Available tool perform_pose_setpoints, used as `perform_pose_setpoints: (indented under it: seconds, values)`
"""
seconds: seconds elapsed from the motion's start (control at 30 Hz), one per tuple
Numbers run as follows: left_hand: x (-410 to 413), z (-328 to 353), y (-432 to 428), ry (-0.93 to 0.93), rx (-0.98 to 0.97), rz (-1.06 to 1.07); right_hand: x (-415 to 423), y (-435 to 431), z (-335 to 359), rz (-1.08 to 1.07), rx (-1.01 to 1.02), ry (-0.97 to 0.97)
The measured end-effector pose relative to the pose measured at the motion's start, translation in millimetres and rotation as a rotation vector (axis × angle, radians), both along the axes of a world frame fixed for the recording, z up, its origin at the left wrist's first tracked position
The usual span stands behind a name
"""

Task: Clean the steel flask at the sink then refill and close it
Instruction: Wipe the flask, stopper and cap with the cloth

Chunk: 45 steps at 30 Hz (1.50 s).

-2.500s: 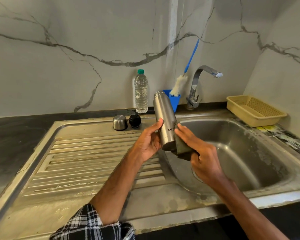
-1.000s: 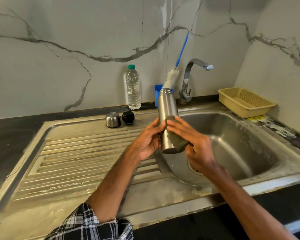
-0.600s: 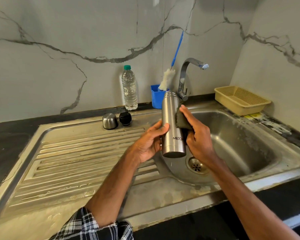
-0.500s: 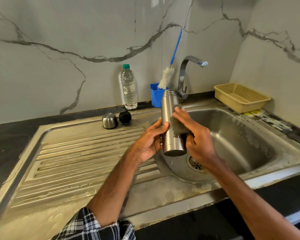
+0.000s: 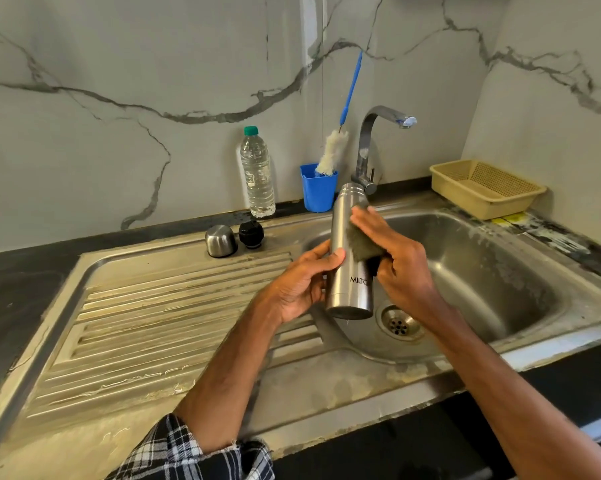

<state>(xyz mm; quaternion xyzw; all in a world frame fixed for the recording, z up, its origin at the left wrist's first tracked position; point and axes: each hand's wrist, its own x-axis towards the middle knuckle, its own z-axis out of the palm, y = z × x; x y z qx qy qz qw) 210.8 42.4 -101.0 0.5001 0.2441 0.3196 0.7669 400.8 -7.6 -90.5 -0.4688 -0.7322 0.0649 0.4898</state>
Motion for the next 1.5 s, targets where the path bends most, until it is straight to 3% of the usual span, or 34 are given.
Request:
perform_pose_setpoints:
  seconds: [0.1,0.27,0.4,0.57,0.77,0.97,1.2,1.5]
  values:
    - [2,-1,-4,0.048,0.010,-0.014,4,1,1,-0.104,-0.031,0.063]
    - [0,3,-2,0.036,-0.003,-0.029,-1,-6,1,0.050,0.084,-0.158]
    - [3,4,-7,0.110,0.033,-0.055,13,5,1,-0.141,0.025,0.023]
    - [3,4,-7,0.115,0.034,-0.064,8,-3,-2,0.001,0.122,-0.271]
    - [3,9,-14,0.159,0.042,-0.105,27,7,3,-0.264,0.071,0.024]
    - [-1,7,-10,0.156,0.023,-0.078,19,-7,3,-0.066,0.148,-0.179]
    - [-3,7,-12,0.141,-0.001,-0.159,34,1,6,-0.239,0.093,0.123]
    - [-4,5,-5,0.029,-0.087,-0.030,15,-5,2,-0.205,-0.046,0.094]
